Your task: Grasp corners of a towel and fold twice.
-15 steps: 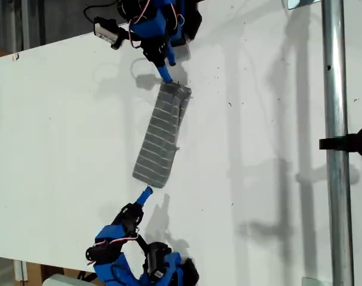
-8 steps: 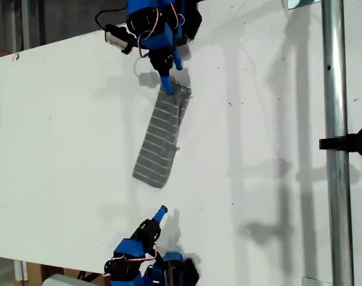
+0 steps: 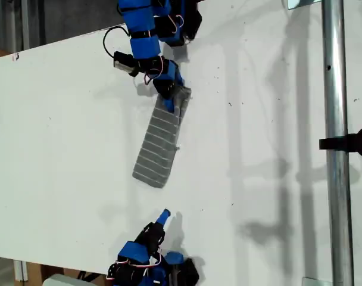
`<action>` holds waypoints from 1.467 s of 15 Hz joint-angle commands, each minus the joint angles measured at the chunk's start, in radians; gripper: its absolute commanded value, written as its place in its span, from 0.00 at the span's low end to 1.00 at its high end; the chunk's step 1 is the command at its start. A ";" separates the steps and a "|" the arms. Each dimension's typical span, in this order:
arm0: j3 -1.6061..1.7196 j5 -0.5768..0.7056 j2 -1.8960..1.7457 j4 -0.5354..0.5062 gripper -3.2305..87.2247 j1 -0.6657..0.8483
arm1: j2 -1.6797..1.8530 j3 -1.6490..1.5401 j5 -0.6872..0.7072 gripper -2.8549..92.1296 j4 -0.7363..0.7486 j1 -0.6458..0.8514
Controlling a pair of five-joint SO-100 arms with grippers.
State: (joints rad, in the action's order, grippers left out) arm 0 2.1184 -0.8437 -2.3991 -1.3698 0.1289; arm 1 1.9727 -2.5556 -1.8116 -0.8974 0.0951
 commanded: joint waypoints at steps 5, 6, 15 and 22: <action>0.032 -0.049 -0.186 -0.026 0.15 -0.032 | -0.087 0.051 0.138 0.17 0.279 0.054; 0.041 -0.055 -0.210 -0.025 0.15 -0.034 | -0.086 0.092 0.158 0.05 0.198 0.064; 0.074 -0.048 -0.256 0.006 0.15 -0.054 | 0.440 0.276 0.127 0.03 -0.413 -0.227; 0.095 -0.055 -0.275 0.032 0.15 -0.055 | 0.025 0.344 0.434 0.03 0.347 0.032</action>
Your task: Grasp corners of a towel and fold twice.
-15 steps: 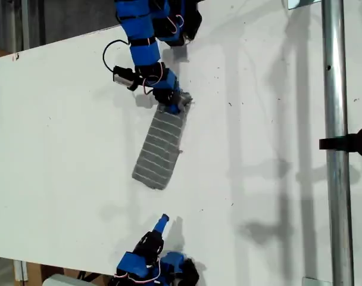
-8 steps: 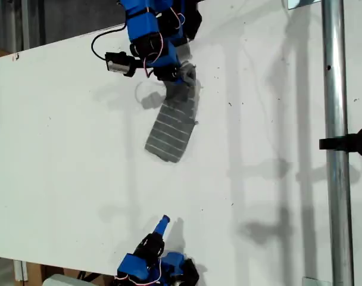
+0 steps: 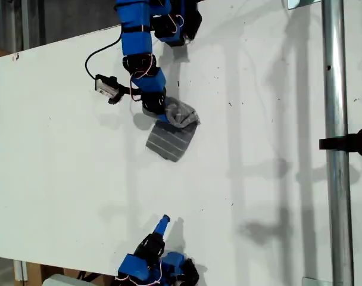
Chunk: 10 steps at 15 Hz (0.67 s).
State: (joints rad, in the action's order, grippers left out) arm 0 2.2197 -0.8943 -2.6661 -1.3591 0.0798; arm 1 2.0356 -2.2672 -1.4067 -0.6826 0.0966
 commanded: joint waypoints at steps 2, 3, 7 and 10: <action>0.003 -0.006 -0.009 0.023 0.15 -0.006 | -0.044 0.028 0.054 0.28 0.307 0.067; 0.012 -0.008 -0.014 0.032 0.15 -0.005 | -0.020 0.032 0.095 0.32 0.357 0.092; 0.032 -0.015 -0.034 0.054 0.15 -0.005 | 0.048 0.114 0.146 0.21 0.284 0.187; 0.103 -0.018 -0.100 0.109 0.15 0.000 | 0.216 0.054 0.170 0.18 0.161 0.227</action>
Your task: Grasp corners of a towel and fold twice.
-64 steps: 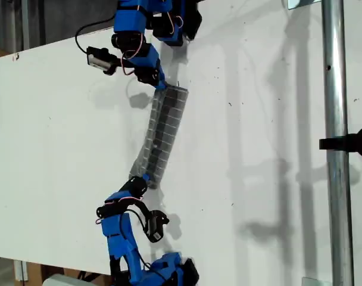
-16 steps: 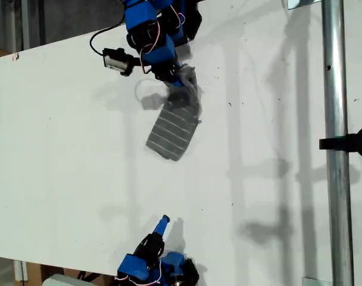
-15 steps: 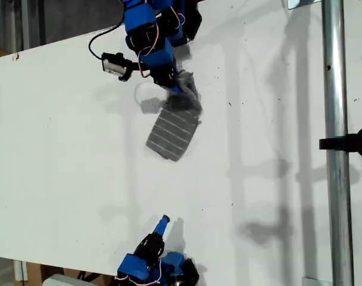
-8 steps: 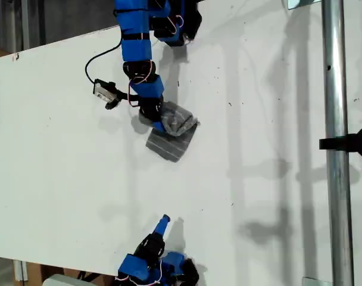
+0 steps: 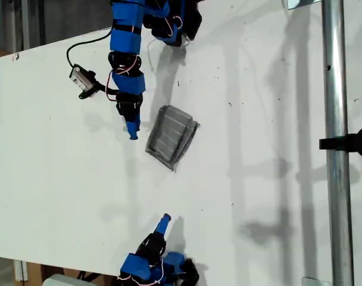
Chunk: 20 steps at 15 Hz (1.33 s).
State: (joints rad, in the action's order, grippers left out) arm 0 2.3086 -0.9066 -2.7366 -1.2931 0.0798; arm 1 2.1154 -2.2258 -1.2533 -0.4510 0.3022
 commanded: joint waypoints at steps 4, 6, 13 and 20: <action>0.433 -0.118 -0.574 0.301 0.09 -0.003 | 0.742 -0.313 -0.106 0.03 -0.561 -0.060; 0.565 -0.153 -0.736 0.282 0.07 0.009 | 0.943 -0.454 -0.172 0.03 -0.739 -0.115; 0.811 -0.365 -0.735 0.003 0.11 -0.005 | 1.169 -0.661 -0.299 0.11 -1.025 -0.127; 0.811 -0.037 -0.736 0.008 0.09 -0.006 | 1.170 -0.661 -0.239 0.11 -1.032 -0.040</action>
